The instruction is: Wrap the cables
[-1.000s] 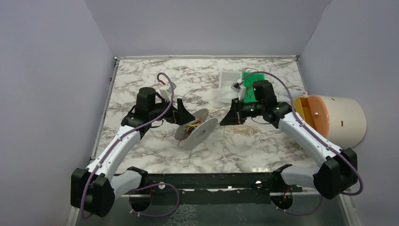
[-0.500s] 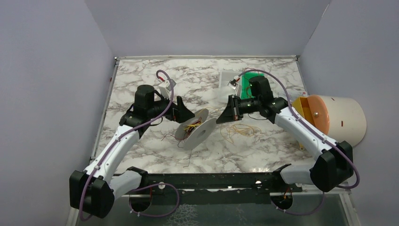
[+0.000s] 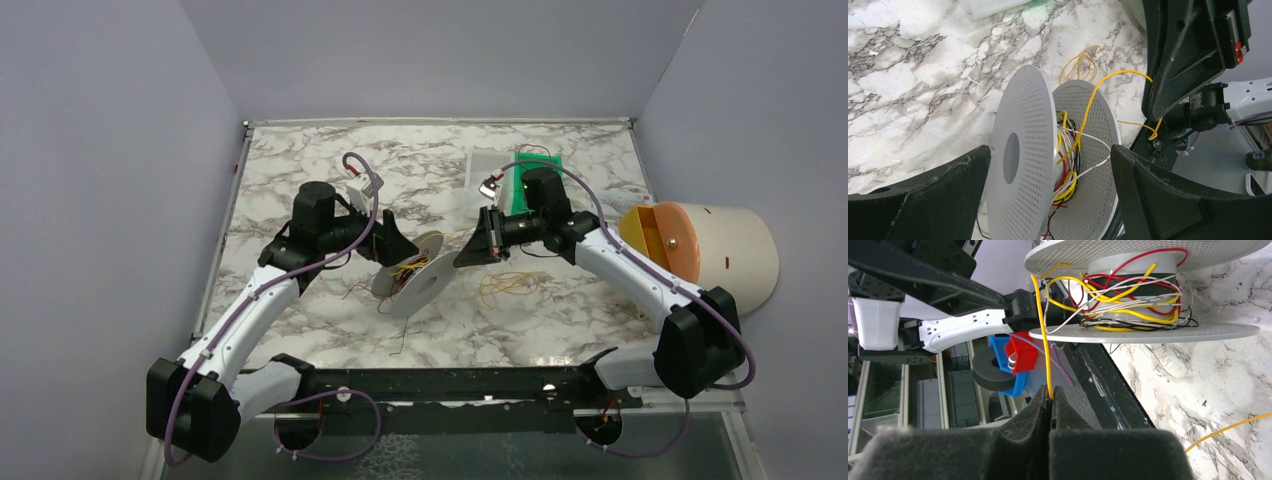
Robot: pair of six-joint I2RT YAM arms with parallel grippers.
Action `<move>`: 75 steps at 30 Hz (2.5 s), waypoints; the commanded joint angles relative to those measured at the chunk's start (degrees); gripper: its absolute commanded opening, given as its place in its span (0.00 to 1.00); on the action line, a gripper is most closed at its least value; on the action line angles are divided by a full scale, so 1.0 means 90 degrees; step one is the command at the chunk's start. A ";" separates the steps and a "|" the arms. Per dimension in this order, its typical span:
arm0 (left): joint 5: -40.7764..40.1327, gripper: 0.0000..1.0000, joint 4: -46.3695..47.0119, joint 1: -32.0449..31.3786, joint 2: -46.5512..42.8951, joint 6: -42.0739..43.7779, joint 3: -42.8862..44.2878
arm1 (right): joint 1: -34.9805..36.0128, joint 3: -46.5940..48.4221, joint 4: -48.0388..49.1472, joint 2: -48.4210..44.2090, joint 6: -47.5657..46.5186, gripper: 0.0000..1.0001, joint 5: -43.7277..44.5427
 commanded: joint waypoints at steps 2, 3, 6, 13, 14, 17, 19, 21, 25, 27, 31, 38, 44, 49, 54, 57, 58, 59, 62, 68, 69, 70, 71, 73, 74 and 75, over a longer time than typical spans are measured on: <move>-0.0182 0.91 -0.0041 -0.0303 0.0106 0.0358 0.0195 | 0.0055 -0.0165 0.0517 0.0189 0.0478 0.01 -0.0282; -0.0281 0.91 -0.0124 -0.0376 0.0134 0.0430 0.0234 | 0.0056 -0.0197 0.0574 0.0212 0.0528 0.01 -0.0298; -0.0723 0.91 -0.0464 -0.0615 0.0204 0.0673 0.0389 | 0.0056 -0.0207 0.0617 0.0270 0.0593 0.01 -0.0314; -0.1729 0.88 -0.0914 -0.0999 0.0411 0.1002 0.0770 | 0.0056 -0.0171 0.0605 0.0288 0.0584 0.01 -0.0285; -0.1876 0.86 -0.0982 -0.1059 0.0460 0.1041 0.0834 | 0.0056 -0.0169 0.0586 0.0295 0.0565 0.01 -0.0281; -0.2378 0.83 -0.1178 -0.1236 0.0587 0.1184 0.1007 | 0.0056 -0.0177 0.0583 0.0314 0.0541 0.01 -0.0280; -0.2613 0.81 -0.1259 -0.1279 0.0611 0.1216 0.1062 | 0.0056 -0.0211 0.0615 0.0315 0.0548 0.01 -0.0272; -0.2833 0.78 -0.1330 -0.1336 0.0611 0.1244 0.1100 | 0.0052 -0.0249 0.0659 0.0323 0.0567 0.01 -0.0270; -0.3005 0.75 -0.1480 -0.1518 0.0689 0.1372 0.1204 | 0.0056 -0.0261 0.0694 0.0324 0.0587 0.01 -0.0261; -0.2955 0.74 -0.1493 -0.1556 0.0740 0.1402 0.1206 | 0.0051 -0.0271 0.0718 0.0319 0.0604 0.01 -0.0261; -0.2867 0.70 -0.1510 -0.1588 0.0776 0.1430 0.1191 | 0.0056 -0.0299 0.0725 0.0323 0.0609 0.01 -0.0241; -0.2765 0.62 -0.1495 -0.1610 0.0879 0.1466 0.1166 | 0.0055 -0.0409 0.0859 0.0293 0.0672 0.01 -0.0241; -0.2698 0.44 -0.1498 -0.1610 0.0960 0.1462 0.1215 | 0.0056 -0.0465 0.0926 0.0271 0.0684 0.01 -0.0234; -0.2661 0.31 -0.1469 -0.1615 0.0959 0.1459 0.1214 | 0.0056 -0.0515 0.1020 0.0275 0.0723 0.01 -0.0236; -0.2647 0.15 -0.1403 -0.1620 0.0896 0.1462 0.1178 | 0.0076 -0.0578 0.1156 0.0267 0.0819 0.01 -0.0242; -0.2693 0.13 -0.1351 -0.1620 0.0834 0.1462 0.1113 | 0.0081 -0.0579 0.1184 0.0251 0.0843 0.02 -0.0189; -0.2707 0.09 -0.1340 -0.1620 0.0806 0.1467 0.1090 | 0.0085 -0.0564 0.1192 0.0255 0.0844 0.04 -0.0170; -0.2722 0.00 -0.1335 -0.1620 0.0774 0.1461 0.1062 | 0.0086 -0.0560 0.1185 0.0246 0.0830 0.07 -0.0148; -0.2783 0.00 -0.1261 -0.1629 0.0627 0.1449 0.0976 | 0.0086 -0.0486 0.1127 0.0229 0.0726 0.21 -0.0051; -0.2846 0.00 -0.1174 -0.1649 0.0337 0.1454 0.0817 | 0.0095 -0.0347 0.0814 0.0136 0.0233 0.37 0.0345; -0.2854 0.00 -0.1169 -0.1649 0.0317 0.1452 0.0803 | 0.0093 -0.0319 0.0720 0.0131 0.0112 0.39 0.0447; -0.2870 0.00 -0.1175 -0.1649 0.0296 0.1439 0.0794 | 0.0093 -0.0302 0.0644 0.0110 0.0000 0.41 0.0529; -0.2902 0.00 -0.1169 -0.1652 0.0275 0.1428 0.0778 | 0.0095 -0.0312 0.0604 0.0090 -0.0093 0.42 0.0591; -0.2989 0.00 -0.1172 -0.1657 0.0224 0.1384 0.0767 | 0.0090 -0.0328 0.0492 0.0019 -0.0288 0.44 0.0803; -0.3030 0.00 -0.1182 -0.1659 0.0200 0.1354 0.0766 | 0.0095 -0.0354 0.0458 -0.0042 -0.0385 0.45 0.0926; -0.3075 0.00 -0.1183 -0.1659 0.0176 0.1334 0.0775 | 0.0089 -0.0390 0.0453 -0.0114 -0.0475 0.47 0.1022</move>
